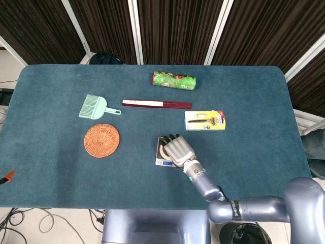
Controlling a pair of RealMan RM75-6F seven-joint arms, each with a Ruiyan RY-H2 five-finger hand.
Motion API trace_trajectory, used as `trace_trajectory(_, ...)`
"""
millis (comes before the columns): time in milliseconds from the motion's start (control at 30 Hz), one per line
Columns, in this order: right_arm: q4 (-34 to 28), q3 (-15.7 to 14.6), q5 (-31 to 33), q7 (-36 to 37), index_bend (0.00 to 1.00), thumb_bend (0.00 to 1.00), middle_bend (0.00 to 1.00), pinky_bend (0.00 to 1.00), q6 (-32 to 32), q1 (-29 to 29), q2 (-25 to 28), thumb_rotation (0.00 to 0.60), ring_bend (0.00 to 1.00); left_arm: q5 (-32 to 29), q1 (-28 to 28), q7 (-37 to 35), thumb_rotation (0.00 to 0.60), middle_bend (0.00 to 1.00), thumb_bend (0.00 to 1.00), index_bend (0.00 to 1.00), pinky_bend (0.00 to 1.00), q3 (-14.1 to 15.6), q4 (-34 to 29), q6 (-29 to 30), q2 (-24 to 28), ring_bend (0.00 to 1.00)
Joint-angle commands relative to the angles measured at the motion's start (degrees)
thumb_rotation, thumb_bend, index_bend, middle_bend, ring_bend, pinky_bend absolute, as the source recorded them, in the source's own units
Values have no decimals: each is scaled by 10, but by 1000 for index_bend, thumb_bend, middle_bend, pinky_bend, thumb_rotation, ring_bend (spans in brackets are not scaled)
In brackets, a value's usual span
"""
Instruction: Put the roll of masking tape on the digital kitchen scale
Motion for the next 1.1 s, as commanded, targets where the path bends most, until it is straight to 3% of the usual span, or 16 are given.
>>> trace_trajectory(33, 12, 3, 17, -13, 328, 419, 356, 590, 7, 13, -19, 600, 443, 0, 0, -1, 600, 0, 0, 0, 0, 0, 0, 0, 1, 0)
trace_trajectory(233, 32, 5, 38, -22, 317, 418, 356, 664, 11, 30, -36, 600, 434, 0, 0, -1, 600, 0, 0, 0, 0, 0, 1, 0, 0, 0)
trace_trajectory(367, 40, 5, 46, -23, 292, 419, 345, 703, 12, 37, -41, 600, 373, 0, 0, -1, 600, 0, 0, 0, 0, -1, 1, 0, -1, 0)
trace_trajectory(733, 53, 1, 68, -26, 125, 419, 142, 793, 20, 47, -48, 600, 132, -1, 0, 0, 600, 0, 0, 0, 0, -1, 1, 0, -1, 0)
trace_trajectory(1100, 51, -7, 88, -25, 108, 418, 92, 856, 10, 54, -42, 600, 99, -1, 0, 2, 600, 0, 0, 0, 0, -1, 0, 1, 0, 0)
